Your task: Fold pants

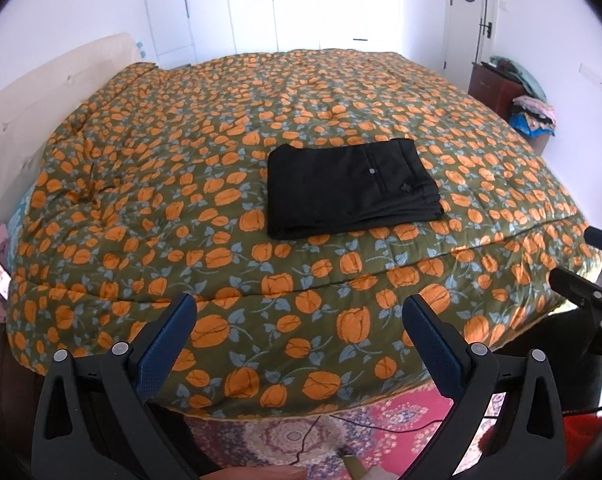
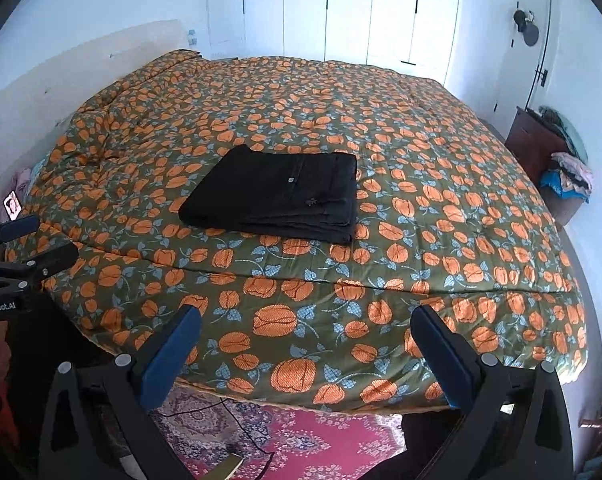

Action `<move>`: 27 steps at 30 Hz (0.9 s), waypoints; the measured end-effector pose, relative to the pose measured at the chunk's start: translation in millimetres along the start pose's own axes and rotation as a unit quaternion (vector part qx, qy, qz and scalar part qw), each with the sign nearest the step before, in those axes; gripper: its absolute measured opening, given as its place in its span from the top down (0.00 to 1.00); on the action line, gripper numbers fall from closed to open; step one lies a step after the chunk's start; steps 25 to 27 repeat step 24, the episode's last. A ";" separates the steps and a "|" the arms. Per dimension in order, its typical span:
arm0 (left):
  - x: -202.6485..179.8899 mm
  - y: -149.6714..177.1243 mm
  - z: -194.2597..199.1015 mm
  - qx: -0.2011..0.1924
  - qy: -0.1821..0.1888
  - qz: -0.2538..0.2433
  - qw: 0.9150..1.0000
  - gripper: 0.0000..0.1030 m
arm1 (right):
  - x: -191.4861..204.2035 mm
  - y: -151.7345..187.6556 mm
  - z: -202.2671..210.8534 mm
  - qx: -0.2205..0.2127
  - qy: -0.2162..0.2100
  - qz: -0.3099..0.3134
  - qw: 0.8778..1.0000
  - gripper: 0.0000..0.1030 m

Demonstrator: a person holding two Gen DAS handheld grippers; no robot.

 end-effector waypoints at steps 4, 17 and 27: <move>2.1 3.6 -4.4 0.012 0.005 0.009 1.000 0.01 | 2.6 -2.6 3.1 -0.005 -0.001 0.001 1.000 0.00; -3.3 8.9 -7.2 0.015 0.008 -0.004 1.000 0.01 | 10.9 0.8 -1.0 0.004 -0.011 0.005 1.000 0.00; -4.3 9.4 -1.8 0.009 0.014 -0.001 1.000 0.00 | 12.5 4.6 -3.9 0.007 -0.011 0.004 1.000 0.00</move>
Point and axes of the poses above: each gripper's, at about its wrist camera, not at the fingertips, and z roughly against the way its jaws point, x to its left, y to its underside, the point moved 10 cm from there along -z, roughly the way its jaws point, and after that the axes turned 10 degrees about z, right-handed, at the moved point
